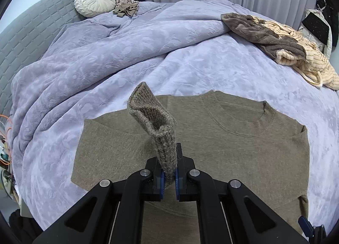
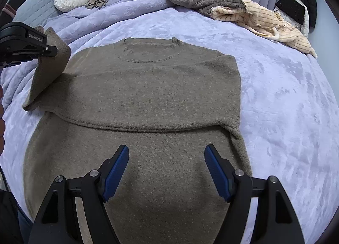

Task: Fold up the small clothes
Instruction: 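Lift the cuff with the left gripper and carry it across the sweater body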

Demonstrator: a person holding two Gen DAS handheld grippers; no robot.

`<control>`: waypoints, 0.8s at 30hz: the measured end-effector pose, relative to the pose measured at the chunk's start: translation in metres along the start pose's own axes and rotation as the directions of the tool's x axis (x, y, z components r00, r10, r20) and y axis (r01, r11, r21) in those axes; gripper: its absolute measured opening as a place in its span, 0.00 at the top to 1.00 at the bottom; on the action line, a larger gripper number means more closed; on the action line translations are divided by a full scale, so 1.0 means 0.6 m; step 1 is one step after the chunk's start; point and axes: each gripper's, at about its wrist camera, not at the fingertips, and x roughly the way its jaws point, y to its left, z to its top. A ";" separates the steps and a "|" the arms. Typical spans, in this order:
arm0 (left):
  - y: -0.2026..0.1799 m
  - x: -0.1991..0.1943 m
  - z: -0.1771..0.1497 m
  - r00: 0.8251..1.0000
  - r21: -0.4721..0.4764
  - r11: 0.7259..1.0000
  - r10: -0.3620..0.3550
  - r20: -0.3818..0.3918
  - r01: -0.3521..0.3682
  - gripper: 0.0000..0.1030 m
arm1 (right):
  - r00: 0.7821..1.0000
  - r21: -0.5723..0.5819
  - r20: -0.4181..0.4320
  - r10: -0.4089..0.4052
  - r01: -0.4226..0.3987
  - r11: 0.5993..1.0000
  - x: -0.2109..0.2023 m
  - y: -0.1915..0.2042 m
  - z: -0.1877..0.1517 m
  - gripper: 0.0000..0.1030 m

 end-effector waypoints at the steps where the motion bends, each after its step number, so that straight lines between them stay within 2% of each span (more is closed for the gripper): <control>1: -0.007 -0.002 -0.001 1.000 0.006 1.000 -0.001 0.001 0.001 0.93 | 1.000 -0.001 0.002 -0.003 0.003 1.000 -0.001 -0.001 -0.001 0.25; 13: -0.100 -0.026 -0.009 1.000 0.114 0.993 -0.020 0.011 0.018 0.93 | 1.000 -0.012 0.011 -0.008 0.009 1.000 -0.006 -0.005 -0.017 0.25; 24: -0.196 -0.061 -0.023 0.998 0.204 0.978 -0.054 0.026 0.047 0.93 | 0.999 0.035 0.032 -0.012 0.011 0.999 -0.020 -0.054 -0.028 0.25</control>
